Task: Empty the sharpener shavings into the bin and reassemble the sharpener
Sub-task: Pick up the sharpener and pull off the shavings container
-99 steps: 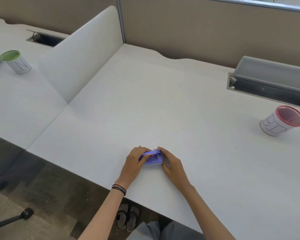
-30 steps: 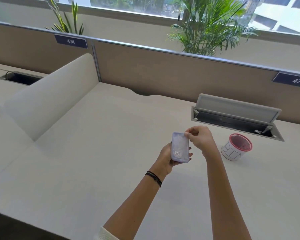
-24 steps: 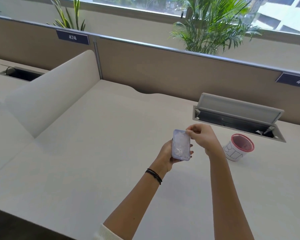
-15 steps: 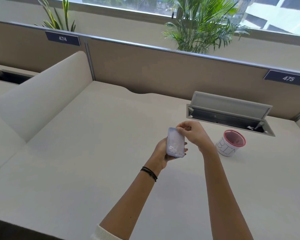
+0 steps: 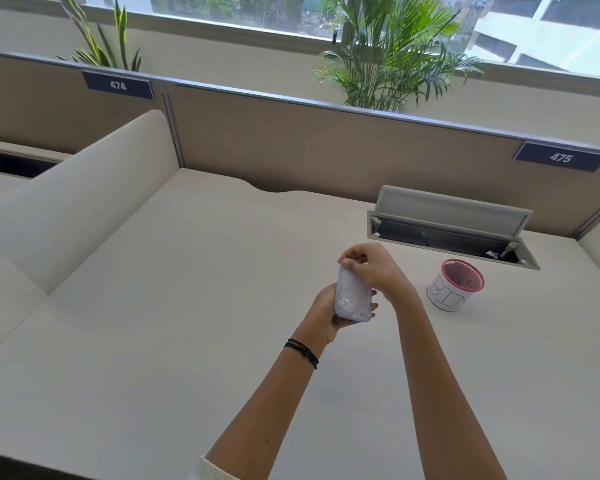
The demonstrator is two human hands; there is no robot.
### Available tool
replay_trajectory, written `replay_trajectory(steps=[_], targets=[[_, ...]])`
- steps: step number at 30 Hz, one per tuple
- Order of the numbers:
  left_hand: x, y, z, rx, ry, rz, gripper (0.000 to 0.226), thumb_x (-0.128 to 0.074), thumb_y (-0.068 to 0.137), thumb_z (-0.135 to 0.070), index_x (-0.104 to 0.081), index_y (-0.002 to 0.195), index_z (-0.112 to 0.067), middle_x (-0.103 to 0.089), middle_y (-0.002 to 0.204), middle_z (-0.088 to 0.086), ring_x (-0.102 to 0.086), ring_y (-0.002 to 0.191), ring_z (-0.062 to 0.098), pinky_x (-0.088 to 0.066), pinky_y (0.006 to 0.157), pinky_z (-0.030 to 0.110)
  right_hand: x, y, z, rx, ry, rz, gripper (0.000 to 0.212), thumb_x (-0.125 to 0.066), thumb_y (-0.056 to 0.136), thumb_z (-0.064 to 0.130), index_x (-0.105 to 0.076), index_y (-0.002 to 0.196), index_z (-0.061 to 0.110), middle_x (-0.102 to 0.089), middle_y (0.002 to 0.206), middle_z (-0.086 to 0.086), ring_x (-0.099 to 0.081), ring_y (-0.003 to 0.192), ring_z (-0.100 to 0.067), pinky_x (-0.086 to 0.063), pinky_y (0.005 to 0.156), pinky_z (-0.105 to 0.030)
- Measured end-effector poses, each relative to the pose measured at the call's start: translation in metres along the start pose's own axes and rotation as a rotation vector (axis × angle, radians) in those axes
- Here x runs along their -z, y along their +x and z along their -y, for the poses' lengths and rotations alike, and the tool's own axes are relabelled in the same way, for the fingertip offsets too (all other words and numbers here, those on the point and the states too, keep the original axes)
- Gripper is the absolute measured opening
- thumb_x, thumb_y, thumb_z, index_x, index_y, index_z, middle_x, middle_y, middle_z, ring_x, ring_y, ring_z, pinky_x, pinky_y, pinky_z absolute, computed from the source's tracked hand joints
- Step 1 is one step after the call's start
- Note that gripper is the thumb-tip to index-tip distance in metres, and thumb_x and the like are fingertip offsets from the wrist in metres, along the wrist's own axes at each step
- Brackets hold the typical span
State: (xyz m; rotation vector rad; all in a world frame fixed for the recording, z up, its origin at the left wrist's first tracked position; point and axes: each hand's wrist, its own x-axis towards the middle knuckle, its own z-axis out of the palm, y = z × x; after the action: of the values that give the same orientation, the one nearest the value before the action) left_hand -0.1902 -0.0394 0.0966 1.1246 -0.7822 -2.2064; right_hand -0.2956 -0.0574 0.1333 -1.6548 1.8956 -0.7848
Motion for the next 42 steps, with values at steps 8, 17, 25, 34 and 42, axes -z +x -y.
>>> replay_trajectory(steps=[8,17,25,34,42], targets=[[0.0,0.0,-0.004,-0.021,-0.03,-0.016,0.037,-0.036,0.1,-0.022,-0.059,0.076,-0.006,-0.07,0.049,0.001,-0.067,0.044,0.015,-0.056,0.046,0.026,-0.001,0.001,-0.005,0.155,-0.033,-0.034,0.011,-0.056,0.091,0.01,-0.065,0.095,0.005,-0.058,0.091,0.0,-0.056,0.087,-0.017,-0.047,0.071,-0.023],[-0.001,0.0,-0.003,-0.023,-0.05,-0.002,0.035,-0.037,0.1,-0.024,-0.061,0.08,-0.008,-0.072,0.055,0.002,-0.07,0.048,0.018,-0.058,0.048,0.028,0.002,0.003,-0.011,0.191,-0.019,-0.067,0.012,-0.055,0.092,0.01,-0.064,0.095,0.004,-0.06,0.093,-0.003,-0.055,0.084,-0.016,-0.045,0.066,-0.017],[-0.003,0.001,-0.003,0.022,-0.043,0.055,0.039,-0.032,0.101,-0.024,-0.06,0.08,-0.007,-0.072,0.055,0.0,-0.069,0.049,0.015,-0.053,0.078,0.039,0.012,0.001,-0.012,0.189,0.018,-0.017,0.01,-0.053,0.094,0.013,-0.062,0.091,0.011,-0.06,0.092,-0.001,-0.055,0.084,-0.015,-0.045,0.064,-0.013],[-0.004,0.0,0.004,0.016,-0.079,0.025,0.033,-0.037,0.1,-0.02,-0.062,0.082,-0.008,-0.073,0.058,0.003,-0.07,0.05,0.019,-0.059,0.05,0.029,0.017,0.0,-0.017,0.218,-0.071,-0.023,0.016,-0.054,0.093,0.015,-0.066,0.097,0.005,-0.059,0.091,-0.001,-0.055,0.083,-0.015,-0.043,0.062,-0.009],[-0.001,0.005,0.007,0.009,-0.067,0.038,0.029,-0.038,0.099,-0.015,-0.063,0.086,-0.007,-0.074,0.061,0.005,-0.07,0.052,0.019,-0.06,0.052,0.03,0.02,0.0,-0.023,0.195,-0.047,-0.011,0.019,-0.057,0.091,0.019,-0.065,0.097,0.003,-0.061,0.092,-0.004,-0.058,0.084,-0.017,-0.047,0.069,-0.02]])
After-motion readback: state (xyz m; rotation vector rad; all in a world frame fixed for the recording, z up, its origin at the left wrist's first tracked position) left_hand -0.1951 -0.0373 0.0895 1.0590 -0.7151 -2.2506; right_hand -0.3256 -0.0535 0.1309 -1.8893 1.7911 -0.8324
